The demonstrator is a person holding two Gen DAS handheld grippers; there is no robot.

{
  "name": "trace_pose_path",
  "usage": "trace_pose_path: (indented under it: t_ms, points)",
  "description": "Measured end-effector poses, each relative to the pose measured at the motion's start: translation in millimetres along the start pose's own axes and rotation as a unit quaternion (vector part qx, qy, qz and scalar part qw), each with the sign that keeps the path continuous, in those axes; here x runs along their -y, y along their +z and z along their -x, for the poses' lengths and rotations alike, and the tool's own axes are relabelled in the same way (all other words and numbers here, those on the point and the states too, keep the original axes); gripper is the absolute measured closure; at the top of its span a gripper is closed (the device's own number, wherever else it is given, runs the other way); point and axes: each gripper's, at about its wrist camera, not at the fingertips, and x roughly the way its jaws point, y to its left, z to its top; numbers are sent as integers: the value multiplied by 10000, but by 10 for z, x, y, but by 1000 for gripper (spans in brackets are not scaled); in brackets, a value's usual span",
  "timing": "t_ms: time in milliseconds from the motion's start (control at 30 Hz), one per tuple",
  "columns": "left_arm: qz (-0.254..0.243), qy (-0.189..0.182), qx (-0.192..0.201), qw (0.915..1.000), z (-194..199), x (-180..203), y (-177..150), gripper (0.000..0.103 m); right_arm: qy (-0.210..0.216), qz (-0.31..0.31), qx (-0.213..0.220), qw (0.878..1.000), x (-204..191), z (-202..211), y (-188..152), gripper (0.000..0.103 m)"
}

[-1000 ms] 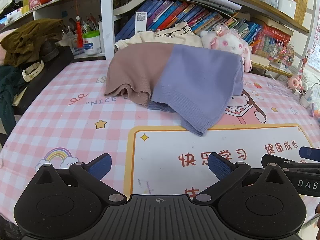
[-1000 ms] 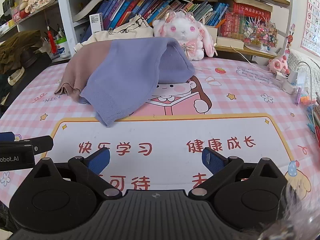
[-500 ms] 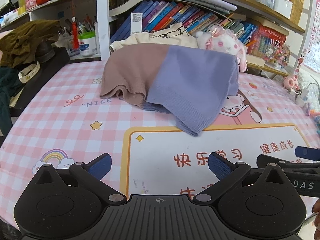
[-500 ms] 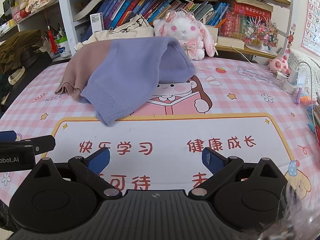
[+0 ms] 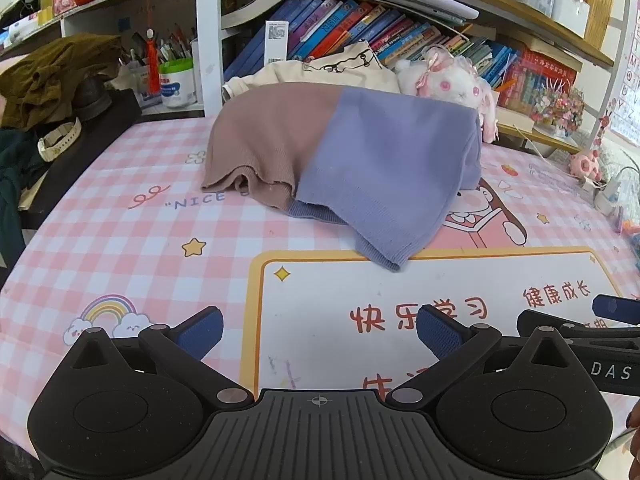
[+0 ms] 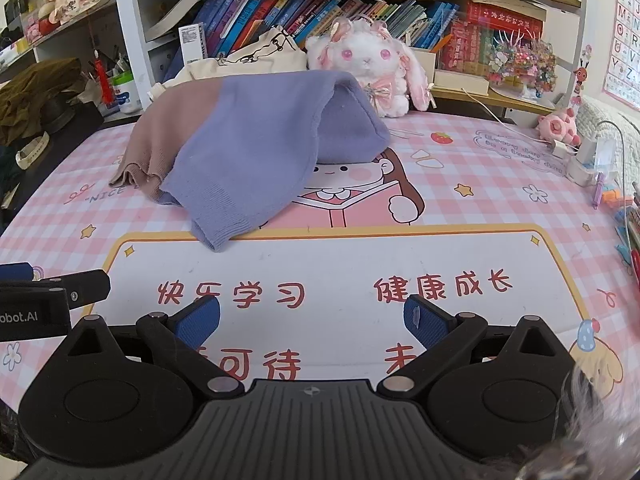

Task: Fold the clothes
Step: 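Move both grippers toward the crumpled lavender-and-mauve sweater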

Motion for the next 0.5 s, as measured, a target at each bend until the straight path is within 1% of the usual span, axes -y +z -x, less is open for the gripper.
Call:
trace_pose_path:
  t_ms: [367,500]
  points:
    - [54,-9,18,10000,-1,-31,17,0,49,-6,18,10000,3,-7,19,3]
    - [110,-191,-83,9997,-22,-48,14,0,65,17,16,10000,-14,-6,22,3]
